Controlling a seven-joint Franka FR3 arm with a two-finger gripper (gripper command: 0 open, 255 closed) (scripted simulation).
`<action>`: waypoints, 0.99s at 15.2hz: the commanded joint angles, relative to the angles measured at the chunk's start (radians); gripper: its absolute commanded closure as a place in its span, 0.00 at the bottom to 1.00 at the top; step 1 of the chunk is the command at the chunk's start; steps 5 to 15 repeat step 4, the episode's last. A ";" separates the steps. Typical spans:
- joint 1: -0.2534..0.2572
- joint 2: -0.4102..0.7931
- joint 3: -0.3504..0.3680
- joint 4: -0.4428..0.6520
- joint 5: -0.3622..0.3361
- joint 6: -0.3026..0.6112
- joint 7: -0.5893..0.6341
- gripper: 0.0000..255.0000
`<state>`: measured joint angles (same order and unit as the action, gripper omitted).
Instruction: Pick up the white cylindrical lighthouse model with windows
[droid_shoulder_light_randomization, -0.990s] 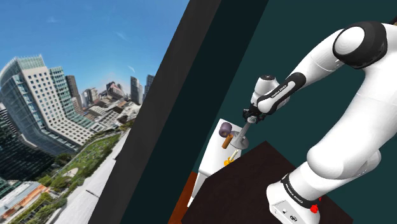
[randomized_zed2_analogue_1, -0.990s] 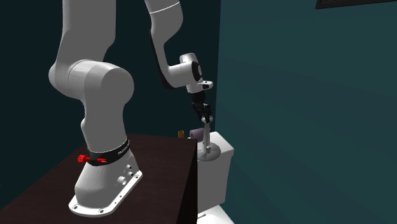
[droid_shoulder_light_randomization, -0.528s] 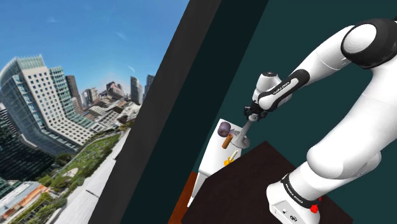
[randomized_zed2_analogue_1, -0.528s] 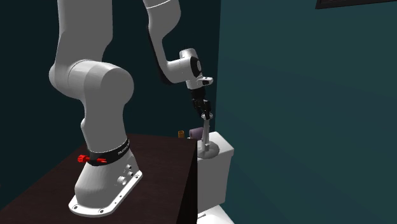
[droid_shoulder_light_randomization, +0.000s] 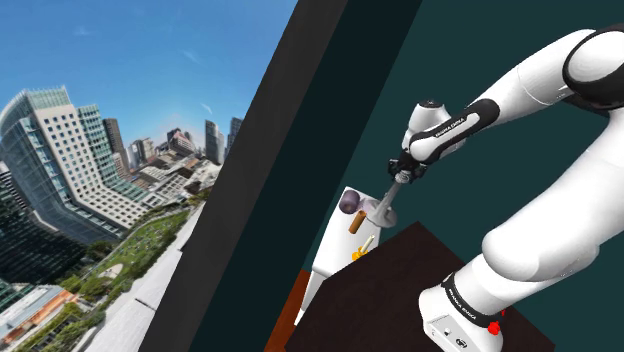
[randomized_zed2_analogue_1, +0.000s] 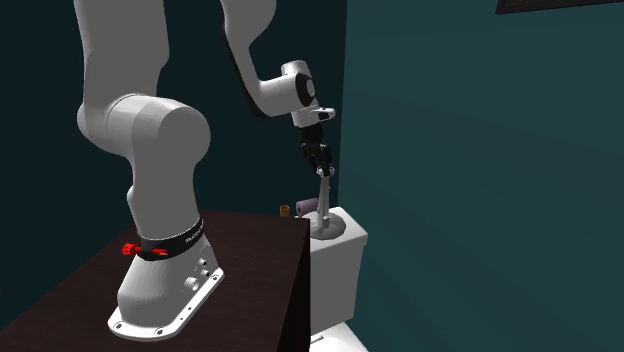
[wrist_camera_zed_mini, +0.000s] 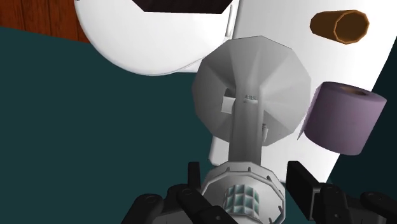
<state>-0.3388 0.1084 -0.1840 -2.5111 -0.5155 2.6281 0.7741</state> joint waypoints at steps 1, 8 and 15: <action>-0.001 -0.031 0.002 -0.002 0.013 -0.027 -0.017 1.00; 0.000 -0.046 0.004 -0.001 0.021 -0.042 -0.026 1.00; 0.000 -0.046 0.004 -0.001 0.021 -0.042 -0.026 1.00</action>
